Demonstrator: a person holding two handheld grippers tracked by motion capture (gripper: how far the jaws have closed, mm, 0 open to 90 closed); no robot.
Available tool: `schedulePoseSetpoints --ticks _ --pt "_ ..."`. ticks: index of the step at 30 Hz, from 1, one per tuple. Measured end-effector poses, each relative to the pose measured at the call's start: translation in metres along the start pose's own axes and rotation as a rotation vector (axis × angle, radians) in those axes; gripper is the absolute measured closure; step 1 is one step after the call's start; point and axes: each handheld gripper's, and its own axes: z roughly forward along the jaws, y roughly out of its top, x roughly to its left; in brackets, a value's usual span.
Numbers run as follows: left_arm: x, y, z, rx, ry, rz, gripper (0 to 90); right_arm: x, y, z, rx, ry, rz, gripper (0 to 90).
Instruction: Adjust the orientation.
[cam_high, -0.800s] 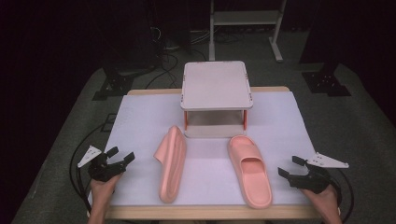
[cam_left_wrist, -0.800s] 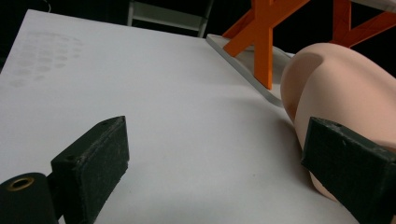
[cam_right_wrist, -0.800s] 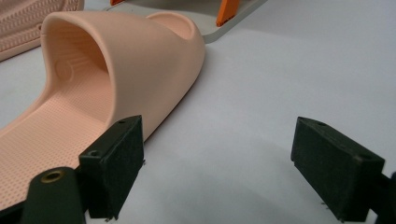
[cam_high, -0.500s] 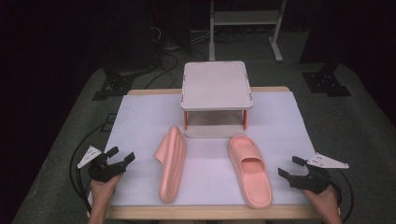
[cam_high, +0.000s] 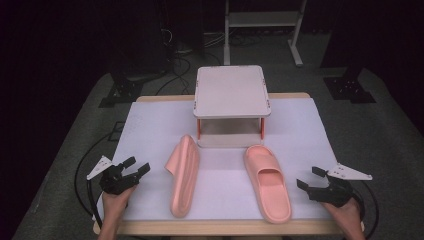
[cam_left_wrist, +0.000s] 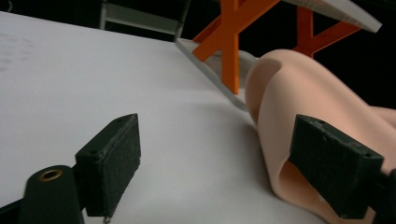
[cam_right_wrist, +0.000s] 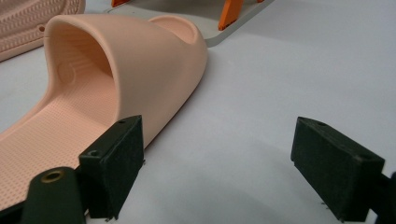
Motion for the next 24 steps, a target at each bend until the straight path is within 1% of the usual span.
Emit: schedulePoseSetpoints --ticks 3,5,6,7,8,10,11,12,13,14,15,17,18,19,22,24 --pt "-0.005 0.003 0.006 -0.001 -0.013 -0.003 26.0 0.000 0.000 -0.001 -0.004 -0.002 0.001 16.8" --pt "-0.008 0.005 0.012 0.024 -0.012 -0.009 33.3 -0.001 0.000 -0.003 -0.012 -0.004 0.008 16.9" --pt "-0.008 0.005 0.014 0.035 -0.012 -0.024 37.5 -0.001 0.000 -0.003 -0.017 -0.003 0.010 16.9" --pt "-0.009 0.006 0.018 0.057 -0.027 -0.056 41.6 -0.002 0.000 -0.004 -0.019 -0.004 0.014 16.9" --pt "-0.010 0.007 0.020 0.071 -0.038 -0.062 44.2 -0.002 0.000 -0.004 -0.023 -0.003 0.019 16.9" --pt "-0.013 0.008 0.024 0.090 -0.025 -0.042 50.5 -0.002 0.000 -0.004 -0.024 -0.002 0.022 16.9" --pt "-0.014 0.009 0.026 0.090 -0.034 -0.047 52.7 -0.002 0.000 -0.004 -0.024 -0.003 0.023 16.9" --pt "-0.014 0.009 0.027 0.097 -0.031 -0.046 54.7 -0.002 0.000 -0.004 -0.025 -0.002 0.022 16.9" --pt "-0.014 0.010 0.028 0.105 -0.020 -0.044 56.5 -0.002 0.000 -0.003 -0.023 -0.002 0.018 16.9" --pt "-0.013 0.011 0.030 0.101 -0.016 -0.051 58.9 -0.001 0.000 -0.003 -0.023 -0.003 0.018 16.9" --pt "-0.013 0.011 0.032 0.107 -0.014 -0.057 60.2 -0.002 0.000 -0.003 -0.023 -0.003 0.018 16.9" --pt "-0.012 0.011 0.035 0.127 -0.003 -0.055 62.2 -0.002 0.000 -0.004 -0.025 -0.004 0.023 16.9" --pt "-0.013 0.010 0.037 0.132 -0.008 -0.059 63.0 -0.002 0.000 -0.004 -0.024 -0.005 0.024 16.9" --pt "-0.013 0.009 0.039 0.143 -0.011 -0.051 63.7 -0.002 0.000 -0.004 -0.025 -0.005 0.024 16.9" --pt "-0.017 0.006 0.043 0.167 -0.020 -0.043 64.9 -0.002 0.000 -0.004 -0.026 -0.003 0.021 16.9" --pt "-0.018 0.006 0.044 0.171 -0.027 -0.043 65.5 -0.001 0.000 -0.003 -0.025 -0.003 0.016 16.9"
